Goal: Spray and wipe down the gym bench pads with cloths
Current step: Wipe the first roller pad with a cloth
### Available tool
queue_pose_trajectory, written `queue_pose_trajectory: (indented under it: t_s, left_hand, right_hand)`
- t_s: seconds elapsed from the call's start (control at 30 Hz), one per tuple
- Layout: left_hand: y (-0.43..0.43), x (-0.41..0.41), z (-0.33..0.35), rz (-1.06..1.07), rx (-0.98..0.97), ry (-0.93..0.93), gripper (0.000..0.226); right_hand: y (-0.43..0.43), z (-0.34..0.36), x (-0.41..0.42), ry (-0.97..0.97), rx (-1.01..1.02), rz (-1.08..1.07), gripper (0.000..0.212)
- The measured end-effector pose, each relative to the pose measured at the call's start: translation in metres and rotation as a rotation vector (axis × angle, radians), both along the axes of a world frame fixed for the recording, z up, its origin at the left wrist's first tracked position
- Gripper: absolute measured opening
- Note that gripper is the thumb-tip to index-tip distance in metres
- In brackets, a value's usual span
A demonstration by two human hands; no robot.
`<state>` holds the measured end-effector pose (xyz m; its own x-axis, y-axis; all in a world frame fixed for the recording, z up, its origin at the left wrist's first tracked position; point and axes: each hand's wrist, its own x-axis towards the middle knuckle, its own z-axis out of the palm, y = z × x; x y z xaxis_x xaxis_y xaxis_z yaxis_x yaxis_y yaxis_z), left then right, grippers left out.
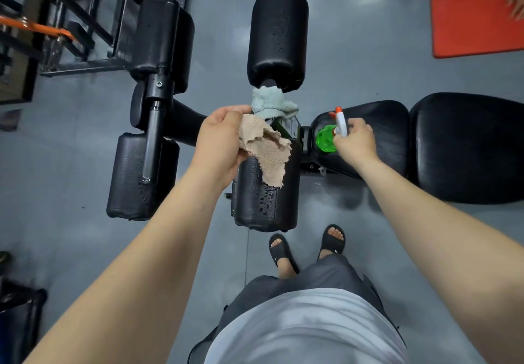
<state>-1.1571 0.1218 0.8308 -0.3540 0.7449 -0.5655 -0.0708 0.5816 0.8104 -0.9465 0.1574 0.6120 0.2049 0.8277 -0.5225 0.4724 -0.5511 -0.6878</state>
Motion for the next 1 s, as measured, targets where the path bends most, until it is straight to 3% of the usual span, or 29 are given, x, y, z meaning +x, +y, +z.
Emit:
queue_pose_trajectory:
  t_s: [0.13,0.2,0.37,0.47,0.53,0.7,0.8,0.87,0.9,1.0]
  left_hand:
    - [-0.003,-0.005,0.0,-0.017,-0.007,-0.001,0.021]
    - [-0.006,-0.01,0.001,-0.029,-0.005,0.014,0.022]
    - [-0.018,-0.028,0.011,0.003,0.035,0.007,0.022]
    - [-0.027,-0.042,0.017,0.017,0.07,0.005,0.022]
    - [-0.037,-0.056,0.021,0.003,0.085,0.026,0.022]
    - [-0.07,-0.097,0.029,-0.108,-0.011,0.026,0.027]
    - [-0.09,-0.114,0.035,-0.295,-0.08,0.159,0.003]
    - [-0.102,-0.126,0.034,-0.323,-0.079,0.263,0.009]
    - [-0.107,-0.13,0.034,-0.29,-0.057,0.264,0.008]
    - [-0.125,-0.142,0.03,-0.17,0.029,0.168,0.032]
  right_hand:
    - [-0.011,0.038,-0.008,-0.074,0.129,-0.062,0.021]
    - [-0.012,0.069,-0.02,-0.018,0.244,-0.014,0.012]
    - [-0.029,0.152,-0.062,0.486,0.365,0.411,0.016]
    - [-0.039,0.171,-0.086,0.54,0.415,0.648,0.015]
    - [-0.039,0.173,-0.099,0.521,0.449,0.667,0.01]
    - [-0.031,0.183,-0.119,0.517,0.305,0.512,0.025]
    - [-0.029,0.191,-0.137,0.507,0.221,0.469,0.025]
    - [-0.033,0.194,-0.151,0.516,0.181,0.481,0.024]
    - [-0.036,0.195,-0.156,0.515,0.159,0.496,0.023]
    - [-0.046,0.19,-0.171,0.482,0.09,0.575,0.02]
